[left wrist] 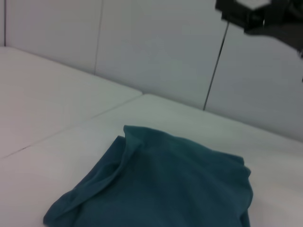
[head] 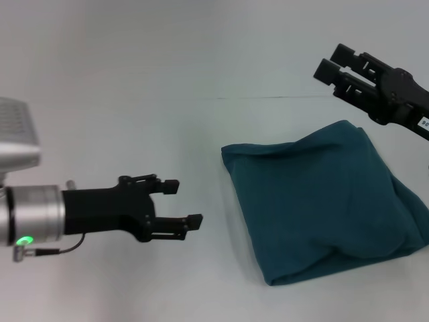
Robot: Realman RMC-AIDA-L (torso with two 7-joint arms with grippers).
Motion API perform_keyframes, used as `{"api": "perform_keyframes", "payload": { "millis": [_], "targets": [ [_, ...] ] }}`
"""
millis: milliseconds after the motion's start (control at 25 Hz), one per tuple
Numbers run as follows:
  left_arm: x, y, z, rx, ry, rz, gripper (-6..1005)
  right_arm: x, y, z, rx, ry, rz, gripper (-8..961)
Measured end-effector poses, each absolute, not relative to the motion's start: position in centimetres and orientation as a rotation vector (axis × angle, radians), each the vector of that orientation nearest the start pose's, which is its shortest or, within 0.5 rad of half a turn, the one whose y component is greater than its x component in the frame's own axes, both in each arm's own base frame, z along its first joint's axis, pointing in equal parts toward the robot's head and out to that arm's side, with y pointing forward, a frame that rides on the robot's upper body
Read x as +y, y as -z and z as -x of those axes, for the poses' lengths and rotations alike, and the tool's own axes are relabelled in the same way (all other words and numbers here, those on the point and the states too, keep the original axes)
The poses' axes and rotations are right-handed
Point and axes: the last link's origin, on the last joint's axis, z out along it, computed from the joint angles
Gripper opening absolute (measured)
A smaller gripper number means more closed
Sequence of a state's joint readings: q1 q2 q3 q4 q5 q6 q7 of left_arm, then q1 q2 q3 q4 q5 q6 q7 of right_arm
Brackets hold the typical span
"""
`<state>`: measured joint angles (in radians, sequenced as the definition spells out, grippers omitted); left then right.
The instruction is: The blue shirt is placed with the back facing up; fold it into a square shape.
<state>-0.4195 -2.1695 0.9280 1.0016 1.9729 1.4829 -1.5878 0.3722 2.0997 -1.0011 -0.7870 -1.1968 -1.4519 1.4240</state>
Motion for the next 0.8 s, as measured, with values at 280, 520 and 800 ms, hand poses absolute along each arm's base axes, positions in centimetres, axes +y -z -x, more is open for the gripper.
{"api": "perform_keyframes", "payload": {
  "millis": [280,520,800],
  "targets": [
    [34.4,2.9,21.5,-0.515,0.46,2.761,866,34.8,-4.1,-21.8,0.565,-1.369,2.2,743],
    [34.6,5.0,20.9,-0.594,0.489,2.758,865,36.5,-5.1,-21.6,0.541,-1.314,2.145,739],
    [33.8,6.1,19.3,-0.702,0.654,2.762,864,38.8,-6.3,-21.2,0.508,-1.232,2.086,737]
  ]
}}
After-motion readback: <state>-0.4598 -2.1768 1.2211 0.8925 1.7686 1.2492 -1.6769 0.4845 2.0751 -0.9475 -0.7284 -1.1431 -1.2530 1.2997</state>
